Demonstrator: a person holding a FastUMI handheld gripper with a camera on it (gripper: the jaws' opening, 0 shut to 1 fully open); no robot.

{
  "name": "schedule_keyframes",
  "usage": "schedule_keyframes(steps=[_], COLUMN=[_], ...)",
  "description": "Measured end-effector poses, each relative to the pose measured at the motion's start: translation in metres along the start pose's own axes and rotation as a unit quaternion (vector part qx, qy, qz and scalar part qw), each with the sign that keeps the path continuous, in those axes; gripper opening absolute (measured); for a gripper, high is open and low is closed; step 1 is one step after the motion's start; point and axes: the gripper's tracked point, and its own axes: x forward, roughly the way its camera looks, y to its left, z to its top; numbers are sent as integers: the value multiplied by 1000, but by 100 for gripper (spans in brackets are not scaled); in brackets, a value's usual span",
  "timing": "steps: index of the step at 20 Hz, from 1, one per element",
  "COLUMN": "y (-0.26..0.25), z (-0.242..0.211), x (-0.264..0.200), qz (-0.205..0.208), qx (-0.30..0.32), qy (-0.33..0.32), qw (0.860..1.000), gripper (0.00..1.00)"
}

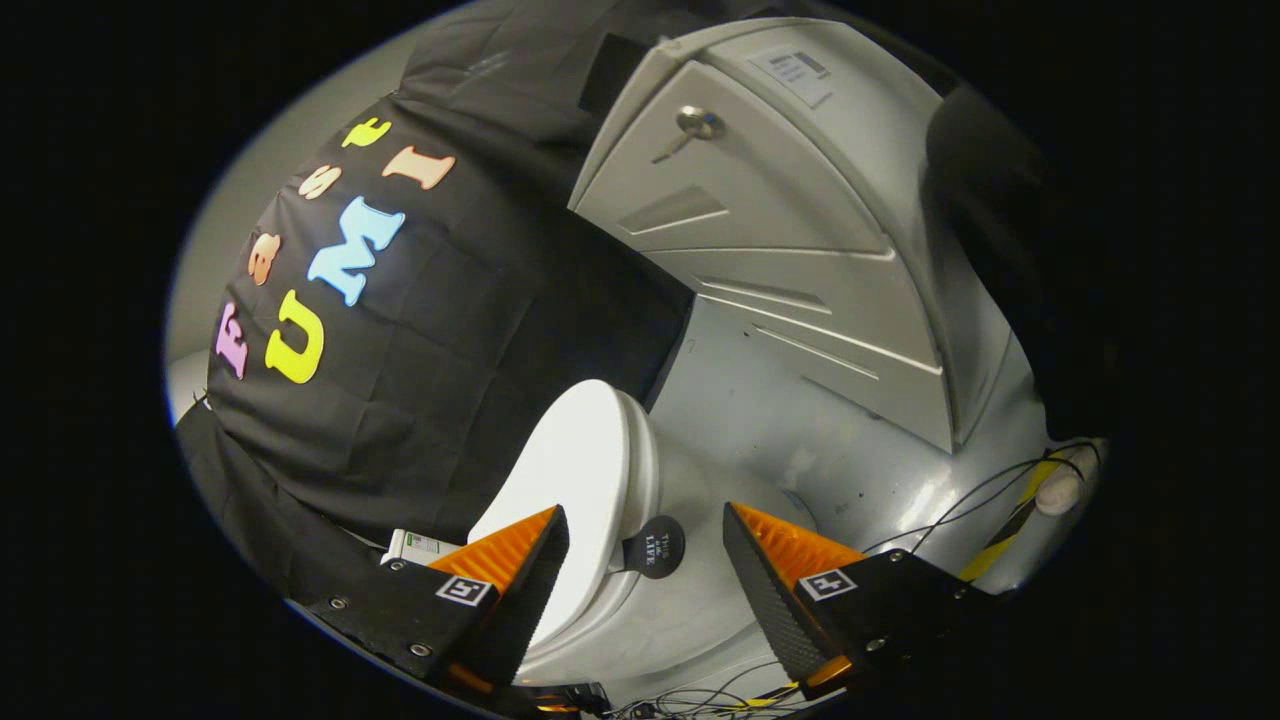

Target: Open the toilet lid.

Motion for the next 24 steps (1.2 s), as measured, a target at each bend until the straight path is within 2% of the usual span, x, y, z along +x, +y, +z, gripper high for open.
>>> schedule_keyframes(steps=[6, 8, 10, 15, 18, 21, 24], y=[-21, -21, -16, -3, -3, 0, -1], z=[-20, -22, -29, -42, -40, -39, -37], x=[17, 23, 29, 35, 37, 36, 36], qz=[0, 5, 13, 43, 42, 60, 62], qx=[62, 83, 105, 104, 111, 116, 113], qy=[33, 40, 51, 67, 68, 66, 64], qw=[998, 996, 993, 991, 991, 989, 990], gripper=[92, 86, 77, 37, 25, 14, 6])
